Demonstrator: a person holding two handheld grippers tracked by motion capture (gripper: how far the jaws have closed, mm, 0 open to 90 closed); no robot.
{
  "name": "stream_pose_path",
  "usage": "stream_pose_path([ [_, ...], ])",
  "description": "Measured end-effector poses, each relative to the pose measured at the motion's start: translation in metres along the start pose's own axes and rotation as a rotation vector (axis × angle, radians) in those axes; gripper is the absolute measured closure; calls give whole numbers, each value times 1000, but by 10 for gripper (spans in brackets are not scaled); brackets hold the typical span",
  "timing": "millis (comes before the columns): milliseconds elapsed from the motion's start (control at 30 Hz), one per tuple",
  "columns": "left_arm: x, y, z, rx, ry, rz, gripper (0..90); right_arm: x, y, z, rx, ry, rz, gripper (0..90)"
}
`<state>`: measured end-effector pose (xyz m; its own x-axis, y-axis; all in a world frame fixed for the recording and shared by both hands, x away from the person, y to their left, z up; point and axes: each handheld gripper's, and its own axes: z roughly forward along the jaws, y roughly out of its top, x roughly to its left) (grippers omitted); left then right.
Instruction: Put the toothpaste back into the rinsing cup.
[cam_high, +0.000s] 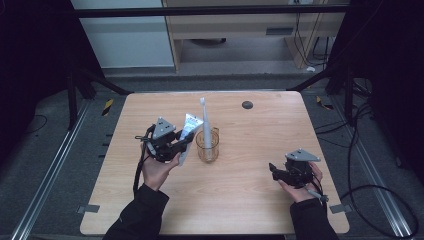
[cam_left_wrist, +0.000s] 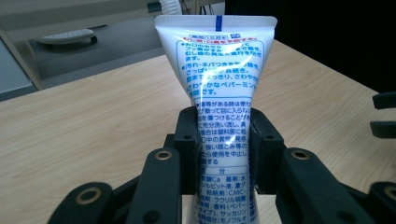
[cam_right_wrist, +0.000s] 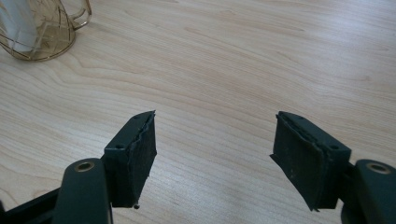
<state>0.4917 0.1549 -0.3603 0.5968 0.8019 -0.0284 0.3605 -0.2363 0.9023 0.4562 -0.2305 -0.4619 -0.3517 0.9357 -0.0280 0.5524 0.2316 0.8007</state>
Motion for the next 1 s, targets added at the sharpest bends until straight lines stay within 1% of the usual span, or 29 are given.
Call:
stream_pose_path([
  [67,0,3,3,-6,-5,2,688,0,0,1,2,0,-1,301],
  [333,-4,14,15,-65,-23,0,688,0,-1,2,8,-2,-6,301],
  [467,-7,19,21,-80,-29,3,688,0,-1,2,9,-3,-7,301],
  [567,-9,24,27,-82,-33,6,688,-1,-1,2,7,-6,-8,301],
  [700,-11,29,35,-91,-41,0,688,-1,-2,3,8,-3,0,298],
  [767,-12,31,38,-95,-47,-3,688,-1,-2,3,8,-5,-2,296],
  [867,-13,35,43,-93,-46,-2,688,-1,-2,3,7,-7,-4,294],
  [933,-13,37,46,-96,-46,-2,687,-1,-2,4,8,-12,-15,293],
  [1000,-13,39,48,-102,-47,-4,688,0,-2,4,11,-11,-13,293],
])
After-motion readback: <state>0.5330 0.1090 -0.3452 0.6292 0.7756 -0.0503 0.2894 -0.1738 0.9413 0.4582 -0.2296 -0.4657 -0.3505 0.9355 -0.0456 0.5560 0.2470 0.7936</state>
